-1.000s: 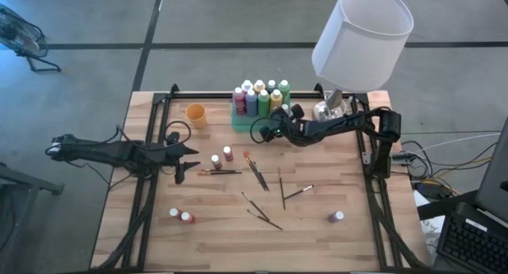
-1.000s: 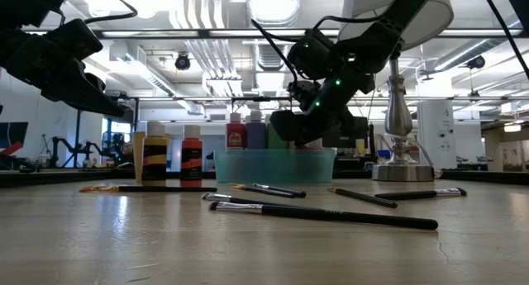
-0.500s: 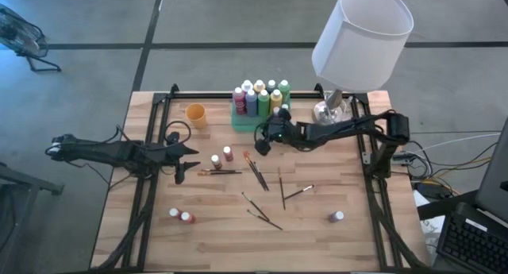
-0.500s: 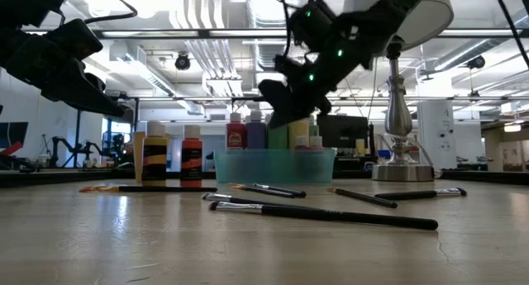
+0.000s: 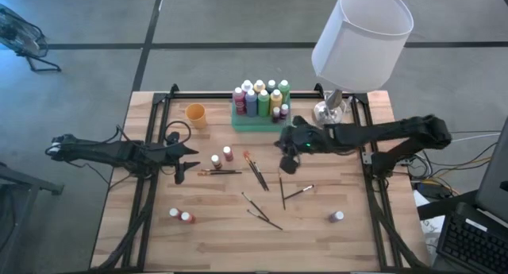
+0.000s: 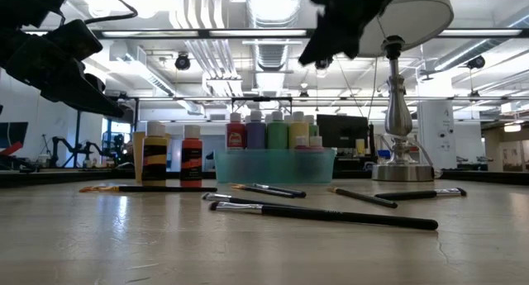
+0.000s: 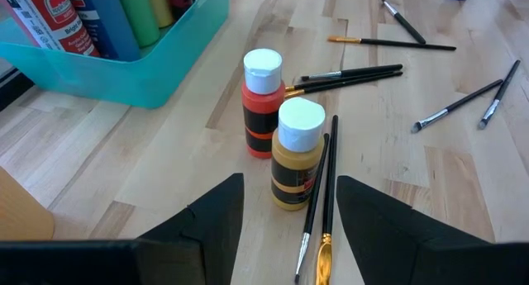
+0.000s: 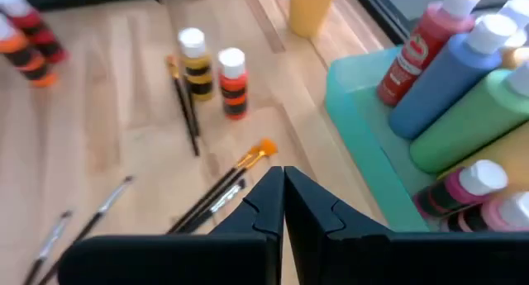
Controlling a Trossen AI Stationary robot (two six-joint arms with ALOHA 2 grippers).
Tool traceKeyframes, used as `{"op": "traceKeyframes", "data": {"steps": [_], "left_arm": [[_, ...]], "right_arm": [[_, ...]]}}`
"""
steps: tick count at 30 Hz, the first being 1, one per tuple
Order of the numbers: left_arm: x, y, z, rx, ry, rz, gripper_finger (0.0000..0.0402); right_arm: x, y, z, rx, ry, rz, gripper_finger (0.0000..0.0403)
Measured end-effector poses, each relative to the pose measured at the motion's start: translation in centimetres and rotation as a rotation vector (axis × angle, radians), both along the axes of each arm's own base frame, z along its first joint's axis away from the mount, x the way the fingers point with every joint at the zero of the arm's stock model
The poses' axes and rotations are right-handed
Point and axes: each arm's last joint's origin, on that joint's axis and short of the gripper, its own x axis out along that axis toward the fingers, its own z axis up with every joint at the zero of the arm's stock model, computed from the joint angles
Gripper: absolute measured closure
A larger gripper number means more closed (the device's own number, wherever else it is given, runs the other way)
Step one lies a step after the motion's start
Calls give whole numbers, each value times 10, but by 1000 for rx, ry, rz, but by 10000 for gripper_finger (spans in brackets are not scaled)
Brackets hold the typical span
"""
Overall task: Pick & Place Paint Supplies
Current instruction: Put the small purple paint bottle into the green bin
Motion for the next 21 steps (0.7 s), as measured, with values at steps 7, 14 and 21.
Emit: {"op": "traceKeyframes", "data": {"steps": [7,14,21], "left_arm": [[0,0,0,0,1,0,202],[0,0,0,0,0,0,202],[0,0,0,0,0,0,202]], "right_arm": [[-38,30,28,45,-19,50,394],[-66,54,26,151,107,45,394],[-96,90,14,310,326,55,394]]}}
